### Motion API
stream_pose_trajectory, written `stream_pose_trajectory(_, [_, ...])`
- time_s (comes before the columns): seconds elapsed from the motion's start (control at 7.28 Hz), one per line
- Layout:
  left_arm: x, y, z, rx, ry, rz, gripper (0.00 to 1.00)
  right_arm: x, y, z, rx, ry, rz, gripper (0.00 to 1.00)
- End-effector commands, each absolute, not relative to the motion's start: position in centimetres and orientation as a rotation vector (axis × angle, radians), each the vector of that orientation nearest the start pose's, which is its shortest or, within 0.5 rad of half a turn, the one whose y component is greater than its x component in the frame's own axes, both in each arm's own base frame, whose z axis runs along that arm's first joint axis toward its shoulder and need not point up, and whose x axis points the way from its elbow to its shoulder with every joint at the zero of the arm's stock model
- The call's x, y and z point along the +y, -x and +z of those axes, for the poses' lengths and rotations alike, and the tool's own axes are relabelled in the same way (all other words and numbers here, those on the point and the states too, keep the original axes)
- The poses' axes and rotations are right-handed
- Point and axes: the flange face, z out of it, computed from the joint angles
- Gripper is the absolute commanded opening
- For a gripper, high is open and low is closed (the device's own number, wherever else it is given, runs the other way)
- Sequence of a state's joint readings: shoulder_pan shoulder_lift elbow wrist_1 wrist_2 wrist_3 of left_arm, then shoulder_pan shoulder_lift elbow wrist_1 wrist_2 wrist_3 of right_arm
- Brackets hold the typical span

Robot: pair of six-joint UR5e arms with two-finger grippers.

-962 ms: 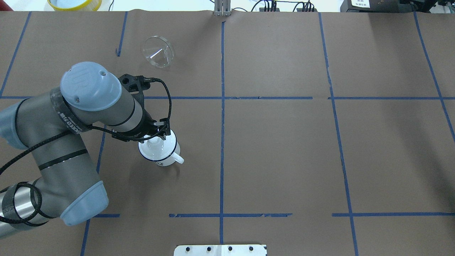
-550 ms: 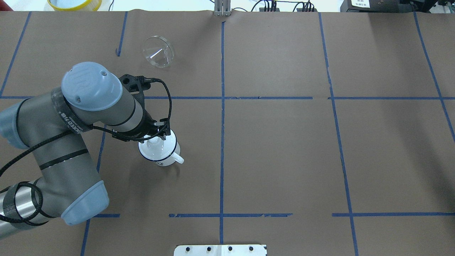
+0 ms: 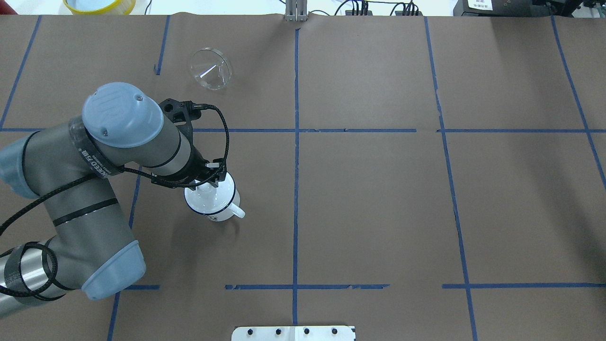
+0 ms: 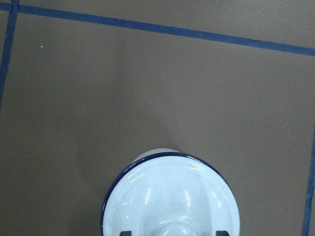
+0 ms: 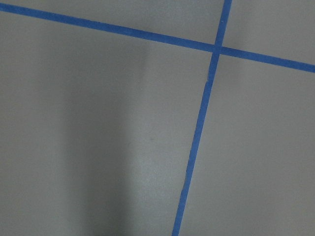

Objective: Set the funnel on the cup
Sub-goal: 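Close the left gripper on the lid's knob, then lift the white lid off the mug and carry it beside the mug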

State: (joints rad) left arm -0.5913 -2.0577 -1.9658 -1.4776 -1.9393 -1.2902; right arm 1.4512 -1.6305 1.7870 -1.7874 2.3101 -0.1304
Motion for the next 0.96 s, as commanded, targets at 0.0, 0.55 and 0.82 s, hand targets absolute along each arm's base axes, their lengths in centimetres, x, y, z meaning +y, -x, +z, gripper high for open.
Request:
stream_pose_trajectory(0.0, [-41.0,-42.5,22.8,0.857,-0.025,-0.155,0.00,-46.2,-1.1,60.5,-0.741,0.053,-0.216,1.00])
stream_pose_trajectory(0.55, [-41.5,-32.3,21.1,0.891,-0.188,-0.085,0.00,-46.2,-1.1,60.6,-0.741,0.055,-0.216,1.00])
stream_pose_trajectory(0.82, [-39.2,-30.6,25.2,0.862,-0.164,-0.082,0.00,-46.2,-1.1,60.5,-0.741,0.053,-0.216,1.00])
